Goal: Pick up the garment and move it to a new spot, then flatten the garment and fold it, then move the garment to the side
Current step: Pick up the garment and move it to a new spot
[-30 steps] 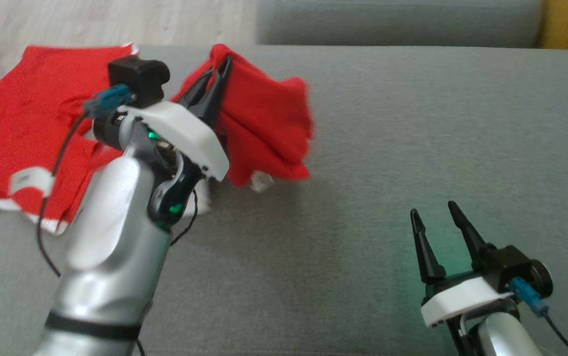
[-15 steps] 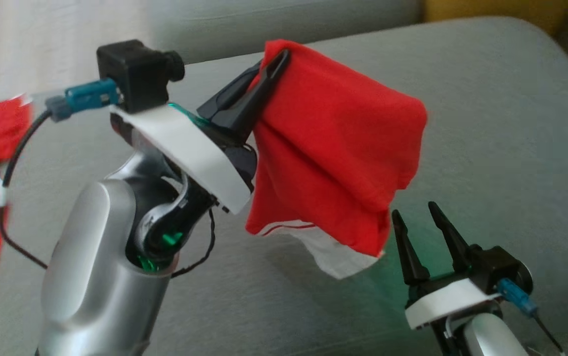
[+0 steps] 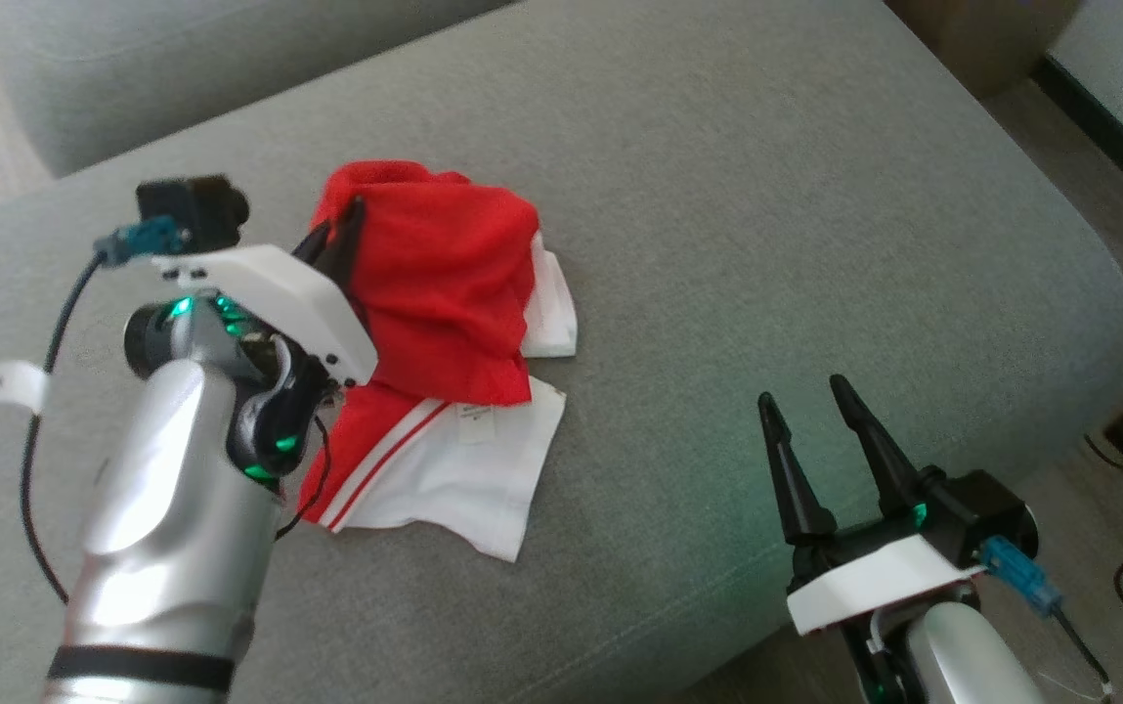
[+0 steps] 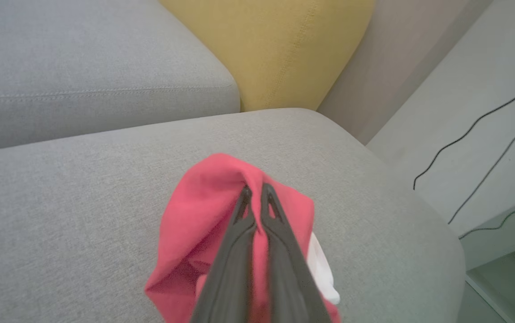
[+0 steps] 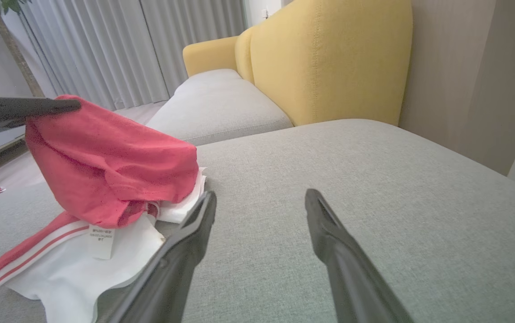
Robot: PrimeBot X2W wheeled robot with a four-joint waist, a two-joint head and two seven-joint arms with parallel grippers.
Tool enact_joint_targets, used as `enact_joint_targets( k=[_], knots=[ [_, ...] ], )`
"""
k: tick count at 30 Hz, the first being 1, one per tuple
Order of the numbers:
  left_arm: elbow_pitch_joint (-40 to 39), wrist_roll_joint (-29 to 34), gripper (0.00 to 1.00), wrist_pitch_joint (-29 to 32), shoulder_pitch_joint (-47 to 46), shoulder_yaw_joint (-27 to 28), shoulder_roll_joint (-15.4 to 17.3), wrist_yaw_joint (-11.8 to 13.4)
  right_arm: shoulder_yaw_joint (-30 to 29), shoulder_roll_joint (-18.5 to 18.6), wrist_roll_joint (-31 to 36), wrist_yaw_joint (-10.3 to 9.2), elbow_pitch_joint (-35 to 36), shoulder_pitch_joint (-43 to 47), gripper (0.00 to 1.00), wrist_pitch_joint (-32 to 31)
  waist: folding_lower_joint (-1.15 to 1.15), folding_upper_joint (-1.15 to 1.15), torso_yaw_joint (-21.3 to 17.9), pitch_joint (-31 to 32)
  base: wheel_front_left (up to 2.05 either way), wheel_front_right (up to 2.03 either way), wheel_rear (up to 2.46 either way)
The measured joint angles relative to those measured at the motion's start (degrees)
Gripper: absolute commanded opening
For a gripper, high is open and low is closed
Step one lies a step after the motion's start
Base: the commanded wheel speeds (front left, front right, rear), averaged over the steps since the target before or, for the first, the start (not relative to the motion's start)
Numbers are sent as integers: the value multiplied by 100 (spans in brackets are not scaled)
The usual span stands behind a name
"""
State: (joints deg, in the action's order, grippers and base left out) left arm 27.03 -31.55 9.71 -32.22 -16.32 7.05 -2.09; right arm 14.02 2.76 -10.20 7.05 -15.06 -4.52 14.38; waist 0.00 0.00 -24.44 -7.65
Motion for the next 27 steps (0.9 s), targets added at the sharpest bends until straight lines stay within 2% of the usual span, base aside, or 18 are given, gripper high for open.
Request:
enact_joint_targets(
  k=[1,2,4,7,11,14,18,21,24,27],
  knots=[
    [241,29,29,-214,-51,-3,-29,-18,-10,1,-11,0,5,-2,100,0,0,0,-33,-41,0,0,0],
    [460,115,29,-436,-108,-65,-31,-78,-14,1,-32,0,8,-7,100,0,0,0,-52,-74,0,0,0],
    [824,360,100,-771,-178,-263,-42,-155,-12,0,-38,0,8,-18,100,0,0,0,-40,-102,0,0,0],
    [1079,427,100,-1060,-182,-372,-97,-229,-12,0,-37,0,16,-41,100,0,0,0,26,-93,0,0,0],
    [1095,594,100,-1927,-139,-483,-181,-243,-71,0,135,0,25,-68,100,0,0,0,225,-40,0,0,0],
    [724,644,100,-2305,195,-453,-240,-52,-187,1,391,0,40,-62,100,0,0,0,432,9,0,0,0],
    [30,655,100,-2399,1051,-214,-279,227,-324,0,604,0,133,-49,100,0,0,0,787,71,0,0,0],
    [-693,802,100,-2401,1720,-81,-298,320,-413,1,794,0,155,-7,100,0,0,0,1101,116,0,0,0],
    [-1323,1202,100,-2402,2216,26,-327,365,-531,-1,904,0,202,155,100,0,0,0,1434,172,0,0,0],
    [-1604,1656,100,-2402,2671,66,-323,420,-643,-2,983,0,237,313,100,0,0,0,1761,246,0,0,0]
  ],
)
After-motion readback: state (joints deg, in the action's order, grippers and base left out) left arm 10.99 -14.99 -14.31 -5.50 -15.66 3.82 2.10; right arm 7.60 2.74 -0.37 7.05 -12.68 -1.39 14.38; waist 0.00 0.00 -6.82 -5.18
